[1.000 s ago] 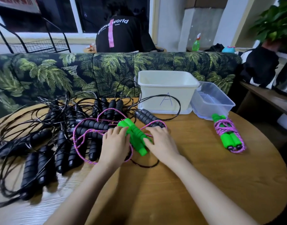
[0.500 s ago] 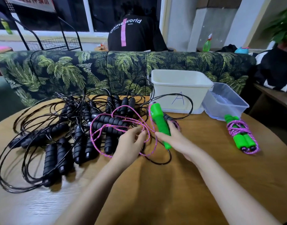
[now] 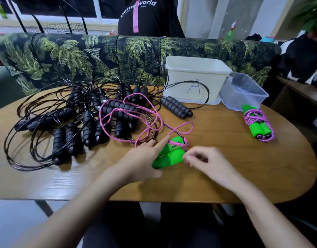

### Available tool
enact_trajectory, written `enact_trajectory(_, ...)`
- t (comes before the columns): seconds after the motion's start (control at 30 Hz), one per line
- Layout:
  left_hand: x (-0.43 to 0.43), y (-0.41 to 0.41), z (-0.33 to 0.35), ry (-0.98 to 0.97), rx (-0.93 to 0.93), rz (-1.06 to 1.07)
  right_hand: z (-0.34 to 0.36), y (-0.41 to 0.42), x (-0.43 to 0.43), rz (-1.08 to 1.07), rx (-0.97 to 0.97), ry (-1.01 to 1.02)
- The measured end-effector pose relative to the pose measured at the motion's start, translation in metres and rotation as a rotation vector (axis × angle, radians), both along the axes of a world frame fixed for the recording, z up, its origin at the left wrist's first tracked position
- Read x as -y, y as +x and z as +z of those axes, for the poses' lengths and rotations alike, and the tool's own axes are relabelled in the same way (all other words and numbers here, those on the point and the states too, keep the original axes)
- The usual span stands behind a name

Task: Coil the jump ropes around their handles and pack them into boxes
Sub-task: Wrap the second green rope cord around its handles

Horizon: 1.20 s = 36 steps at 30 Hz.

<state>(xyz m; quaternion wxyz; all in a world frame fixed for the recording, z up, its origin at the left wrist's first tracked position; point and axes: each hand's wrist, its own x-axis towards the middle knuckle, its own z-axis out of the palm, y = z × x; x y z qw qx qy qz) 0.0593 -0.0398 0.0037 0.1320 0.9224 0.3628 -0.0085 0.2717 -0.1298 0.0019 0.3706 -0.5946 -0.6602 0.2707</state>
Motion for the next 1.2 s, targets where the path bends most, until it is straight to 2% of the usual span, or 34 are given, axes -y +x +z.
enact_trajectory(0.1,-0.008,-0.019,-0.009,0.100,-0.130,-0.054,-0.010,0.004,-0.008,-0.151,0.054,0.189)
enact_trajectory(0.2,-0.012,-0.035,-0.019,0.140,-0.132,-0.068,-0.021,0.004,-0.025,-0.111,0.175,0.262)
enact_trajectory(0.37,0.001,-0.053,-0.037,0.327,0.162,-0.040,-0.028,-0.012,-0.046,0.018,0.329,0.183)
enact_trajectory(0.47,0.002,-0.058,-0.049,0.366,0.194,-0.051,-0.027,-0.024,-0.055,-0.084,0.167,0.213)
enact_trajectory(0.53,0.001,-0.058,-0.052,0.380,0.209,-0.052,-0.025,-0.024,-0.058,-0.282,-0.013,0.167)
enact_trajectory(0.6,-0.001,-0.059,-0.053,0.380,0.236,-0.073,-0.024,-0.012,-0.058,-0.470,-0.093,0.087)
enact_trajectory(0.63,-0.002,-0.059,-0.053,0.367,0.249,-0.085,-0.025,-0.002,-0.057,-0.527,-0.052,0.030)
enact_trajectory(0.7,-0.003,-0.060,-0.053,0.354,0.264,-0.114,-0.026,0.017,-0.047,-0.550,0.181,-0.069)
enact_trajectory(0.73,-0.004,-0.060,-0.053,0.367,0.262,-0.131,-0.025,0.023,-0.043,-0.544,0.296,-0.041)
enact_trajectory(0.8,-0.005,-0.060,-0.051,0.389,0.252,-0.166,-0.018,0.027,-0.036,-0.418,0.432,0.244)
enact_trajectory(0.87,-0.006,-0.059,-0.049,0.390,0.251,-0.200,-0.008,0.018,-0.036,-0.103,0.611,0.507)
enact_trajectory(0.93,-0.007,-0.060,-0.048,0.374,0.255,-0.223,-0.006,0.010,-0.044,0.235,0.787,0.563)
enact_trajectory(0.97,-0.008,-0.060,-0.048,0.367,0.253,-0.227,-0.007,0.006,-0.049,0.336,0.858,0.551)
enact_trajectory(1.07,-0.009,-0.062,-0.049,0.369,0.248,-0.224,-0.012,0.002,-0.059,0.424,0.966,0.566)
enact_trajectory(1.2,-0.010,-0.061,-0.050,0.382,0.250,-0.226,-0.011,0.007,-0.066,0.506,0.952,0.693)
